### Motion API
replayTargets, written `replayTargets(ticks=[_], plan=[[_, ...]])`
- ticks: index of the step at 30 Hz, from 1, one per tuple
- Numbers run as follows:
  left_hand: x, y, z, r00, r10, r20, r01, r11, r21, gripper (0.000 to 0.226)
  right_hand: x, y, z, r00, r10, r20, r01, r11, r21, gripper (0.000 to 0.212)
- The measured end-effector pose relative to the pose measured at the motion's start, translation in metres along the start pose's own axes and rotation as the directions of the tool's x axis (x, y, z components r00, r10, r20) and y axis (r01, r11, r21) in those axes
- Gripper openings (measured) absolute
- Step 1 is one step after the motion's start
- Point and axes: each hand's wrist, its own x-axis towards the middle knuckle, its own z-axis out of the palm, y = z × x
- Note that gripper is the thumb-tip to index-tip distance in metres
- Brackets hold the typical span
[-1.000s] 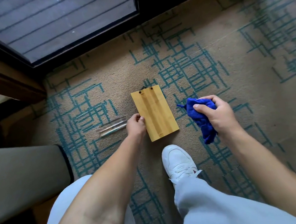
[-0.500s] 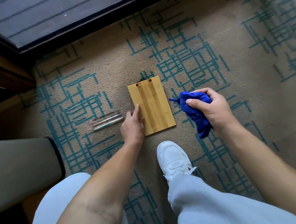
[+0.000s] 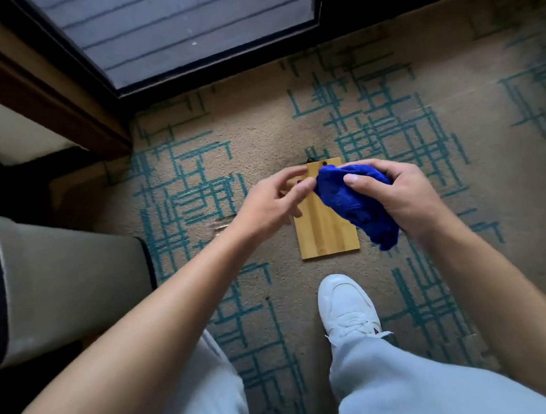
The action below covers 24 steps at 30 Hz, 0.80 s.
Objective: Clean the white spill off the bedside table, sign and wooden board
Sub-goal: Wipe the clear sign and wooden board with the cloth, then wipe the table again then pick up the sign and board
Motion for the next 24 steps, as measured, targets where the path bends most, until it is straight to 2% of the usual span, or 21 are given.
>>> replayTargets(ticks=[2,4,6,9,12,13,16,19,21,22,24], plan=[[-0.022,0.018,-0.017,0.992,0.129,-0.009,-0.129,0.990,0.051,0.022,0.000,-0.026,0.018,0.991,-0.061,0.122,0.062,0.998,-0.008,0.017],[-0.047,0.032,-0.041,0.971,0.179,-0.157,-0.161,0.980,0.119,0.009,0.003,-0.056,0.042,0.968,-0.120,0.222,0.138,0.988,-0.068,0.021],[-0.080,0.051,-0.074,0.926,0.173,-0.334,-0.148,0.984,0.099,0.011,0.005,-0.092,0.067,0.943,-0.143,0.301,0.194,0.970,-0.146,0.029],[-0.137,0.084,-0.126,0.873,0.109,-0.476,-0.102,0.994,0.042,0.014,-0.003,-0.152,0.115,0.854,-0.101,0.510,0.236,0.950,-0.207,0.021],[-0.212,0.114,-0.178,0.838,0.110,-0.535,-0.030,0.987,0.155,0.026,-0.025,-0.209,0.174,0.747,-0.077,0.660,0.293,0.930,-0.223,0.018],[-0.243,0.122,-0.198,0.805,0.127,-0.580,0.002,0.976,0.218,0.033,-0.034,-0.228,0.195,0.713,-0.073,0.697,0.309,0.925,-0.219,0.017],[-0.355,0.135,-0.251,0.612,0.199,-0.766,0.214,0.890,0.403,0.044,-0.068,-0.283,0.256,0.648,-0.058,0.759,0.353,0.906,-0.232,0.013],[-0.476,0.133,-0.285,0.397,0.185,-0.899,0.532,0.752,0.390,0.045,-0.103,-0.331,0.310,0.590,-0.057,0.805,0.379,0.900,-0.214,0.012],[-0.551,0.120,-0.294,0.309,0.033,-0.951,0.749,0.608,0.264,0.057,-0.127,-0.357,0.349,0.532,-0.025,0.846,0.393,0.893,-0.220,0.014],[-0.578,0.108,-0.296,0.276,-0.105,-0.955,0.838,0.513,0.186,0.065,-0.138,-0.368,0.365,0.503,-0.025,0.864,0.417,0.882,-0.218,0.013],[-0.628,0.084,-0.292,0.152,-0.396,-0.906,0.943,0.331,0.013,0.073,-0.162,-0.383,0.402,0.430,-0.012,0.903,0.470,0.857,-0.212,0.013]])
